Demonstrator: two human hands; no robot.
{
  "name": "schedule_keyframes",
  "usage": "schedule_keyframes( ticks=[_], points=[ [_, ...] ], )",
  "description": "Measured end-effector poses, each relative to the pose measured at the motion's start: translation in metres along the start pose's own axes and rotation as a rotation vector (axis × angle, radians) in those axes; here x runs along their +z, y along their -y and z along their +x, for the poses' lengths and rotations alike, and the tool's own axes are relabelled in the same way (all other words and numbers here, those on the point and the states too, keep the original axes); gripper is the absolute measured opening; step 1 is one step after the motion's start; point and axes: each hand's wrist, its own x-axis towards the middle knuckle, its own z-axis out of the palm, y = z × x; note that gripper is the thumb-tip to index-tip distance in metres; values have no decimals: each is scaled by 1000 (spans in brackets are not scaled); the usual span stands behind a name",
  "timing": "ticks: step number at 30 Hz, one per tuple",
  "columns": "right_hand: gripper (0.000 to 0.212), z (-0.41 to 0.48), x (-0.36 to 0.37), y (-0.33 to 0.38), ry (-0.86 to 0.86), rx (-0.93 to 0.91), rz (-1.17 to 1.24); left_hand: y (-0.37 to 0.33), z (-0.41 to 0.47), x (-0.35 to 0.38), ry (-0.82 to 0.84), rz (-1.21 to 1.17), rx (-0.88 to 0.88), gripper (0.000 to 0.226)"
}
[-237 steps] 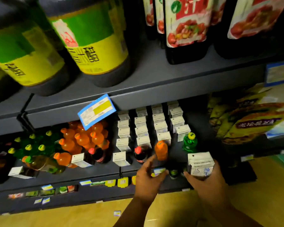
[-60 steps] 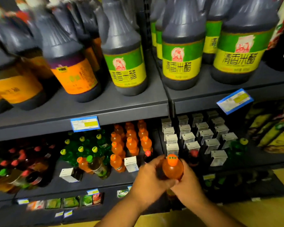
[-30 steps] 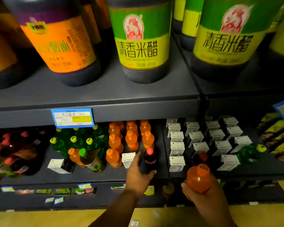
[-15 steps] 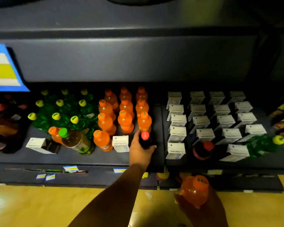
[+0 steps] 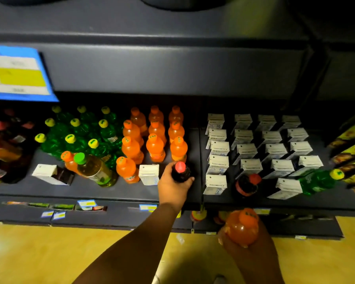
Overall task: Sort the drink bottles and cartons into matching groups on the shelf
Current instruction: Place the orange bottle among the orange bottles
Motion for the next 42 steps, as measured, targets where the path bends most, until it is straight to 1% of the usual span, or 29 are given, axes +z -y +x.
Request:
schedule_keyframes(
  ticks=[1,2,4,7,11,15,19,22,25,31,34,39,42],
  points=[
    [94,-3,0,4,14,-9,43,-4,-8,-4,-6,-3,9,57],
    [84,-6,1,11,0,10,35,-10,-17,-11,-9,-10,13,55],
    [72,-10,-2,20,7,-3,32,-23,-37,-30,-15,-5,31,57],
    [65,-19,0,46,41,-57,79,-37,-62,-67,4,26,79,61],
    [57,-38,5,82,19,-137,147,-57,-80,-117,22,60,128,62],
    [60,-51,14,99,28,-209,148,-77,-91,-152,-13,80,177,58],
    [62,-53,22,106,47,-241,164,-82,-93,-171,-1,88,192,61],
    [61,-54,25,108,33,-241,182,-81,-97,-179,22,102,182,62],
    [58,-56,29,105,60,-228,210,-79,-101,-183,37,117,175,58],
    [54,-59,39,94,85,-235,185,-72,-106,-186,48,152,186,55],
    [56,-49,47,90,101,-233,157,-68,-106,-184,71,147,200,55],
    [52,-11,78,80,117,-227,119,-59,-100,-184,81,166,192,63],
    [58,18,104,68,119,-206,82,-46,-99,-187,69,178,182,70]
  ],
)
